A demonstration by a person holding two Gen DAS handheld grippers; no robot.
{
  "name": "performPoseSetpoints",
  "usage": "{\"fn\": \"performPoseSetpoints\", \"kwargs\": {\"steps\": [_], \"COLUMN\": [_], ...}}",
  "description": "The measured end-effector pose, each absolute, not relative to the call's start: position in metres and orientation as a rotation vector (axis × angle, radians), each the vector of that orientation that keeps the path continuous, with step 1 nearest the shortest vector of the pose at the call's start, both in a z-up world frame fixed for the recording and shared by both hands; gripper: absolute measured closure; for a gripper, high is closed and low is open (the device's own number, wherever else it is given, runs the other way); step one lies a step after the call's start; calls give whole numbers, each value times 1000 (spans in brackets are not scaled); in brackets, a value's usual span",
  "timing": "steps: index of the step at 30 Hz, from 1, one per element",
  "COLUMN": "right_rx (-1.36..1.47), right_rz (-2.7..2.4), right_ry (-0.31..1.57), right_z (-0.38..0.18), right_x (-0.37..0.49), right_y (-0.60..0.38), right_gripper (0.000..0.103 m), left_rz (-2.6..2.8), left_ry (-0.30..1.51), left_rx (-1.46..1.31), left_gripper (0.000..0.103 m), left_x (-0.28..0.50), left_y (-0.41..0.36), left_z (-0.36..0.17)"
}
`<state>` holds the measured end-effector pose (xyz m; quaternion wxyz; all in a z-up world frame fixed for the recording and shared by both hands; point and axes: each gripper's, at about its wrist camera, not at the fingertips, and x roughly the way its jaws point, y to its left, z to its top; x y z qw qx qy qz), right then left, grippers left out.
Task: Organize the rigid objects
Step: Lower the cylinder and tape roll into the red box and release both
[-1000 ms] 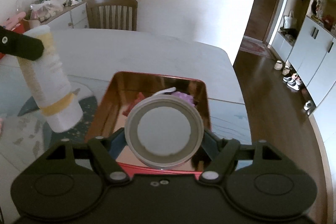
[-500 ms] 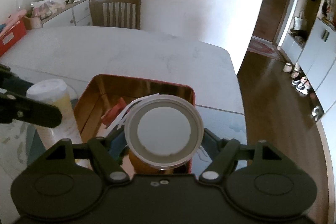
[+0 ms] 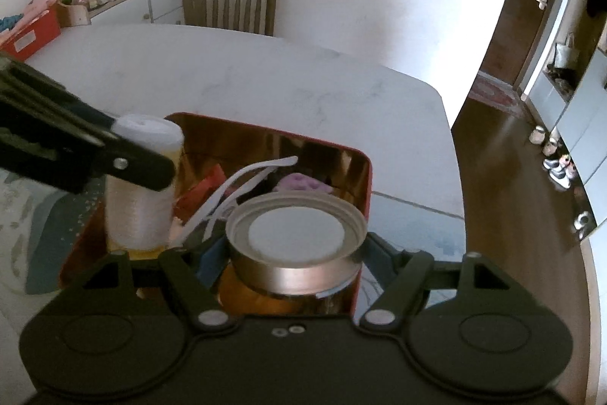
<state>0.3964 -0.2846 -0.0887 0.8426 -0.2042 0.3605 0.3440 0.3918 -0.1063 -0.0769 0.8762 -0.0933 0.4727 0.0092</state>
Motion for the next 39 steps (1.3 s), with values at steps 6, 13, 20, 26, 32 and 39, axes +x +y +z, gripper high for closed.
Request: {"fn": "performPoseSetpoints", "kwargs": {"steps": [6,13,20,26,32,39], "right_rx": [-462,-448,-400,-359,-307,-265], "right_rz": [743,754,743,733,721,735], "right_ry": [748,733,752,758,756,743], "right_z": [-88,-81,-74,-64,-49,-33], "right_x": [394,391,393,386,372,349], "right_y": [-285,-292,-299,-303,-307,-302], "right_gripper": [27,22,21,21,17,13], "left_rz": [39,77,86,70,54,71], "left_ry": [986,1033,1045,1019,963,899], "left_rx": [-195,-199,-207,-221,-247,-277], "left_gripper": [60,59,59,48,40,37], "left_x": [407,424,420,408,379,327], "left_y": [-106,-102,-100,-98,-95,-84], "left_z": [-85,-102,-107,-100,-81,-60]}}
